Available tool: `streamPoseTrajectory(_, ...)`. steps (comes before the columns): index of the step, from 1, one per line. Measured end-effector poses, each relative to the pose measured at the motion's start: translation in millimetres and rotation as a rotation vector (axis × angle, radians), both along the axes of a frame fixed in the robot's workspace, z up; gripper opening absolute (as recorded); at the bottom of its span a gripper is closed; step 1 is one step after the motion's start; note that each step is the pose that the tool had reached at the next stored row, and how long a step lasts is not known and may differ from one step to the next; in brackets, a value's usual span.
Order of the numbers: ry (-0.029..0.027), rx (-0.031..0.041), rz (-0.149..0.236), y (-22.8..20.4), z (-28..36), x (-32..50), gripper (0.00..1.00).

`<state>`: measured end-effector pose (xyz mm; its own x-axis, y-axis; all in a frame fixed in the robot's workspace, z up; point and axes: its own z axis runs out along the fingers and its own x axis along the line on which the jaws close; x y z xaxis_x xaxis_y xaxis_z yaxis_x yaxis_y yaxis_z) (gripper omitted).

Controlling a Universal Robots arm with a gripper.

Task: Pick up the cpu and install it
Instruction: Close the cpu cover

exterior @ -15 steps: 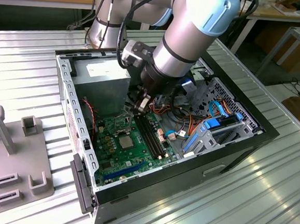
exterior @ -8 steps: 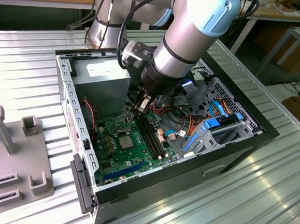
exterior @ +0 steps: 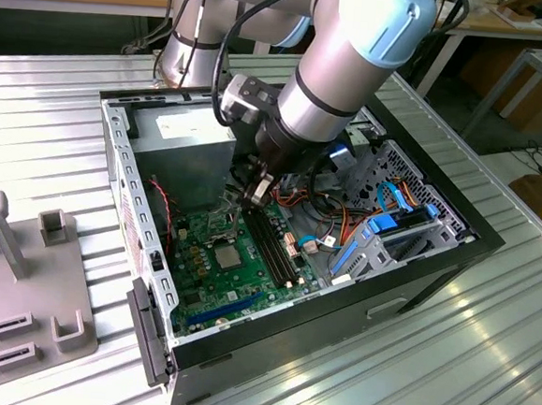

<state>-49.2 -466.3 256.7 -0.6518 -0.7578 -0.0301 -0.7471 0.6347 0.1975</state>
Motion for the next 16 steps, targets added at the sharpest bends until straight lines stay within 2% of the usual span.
streamPoseTrajectory(16,-0.0001,0.0001,0.000,-6.0,0.0,0.0,0.11)
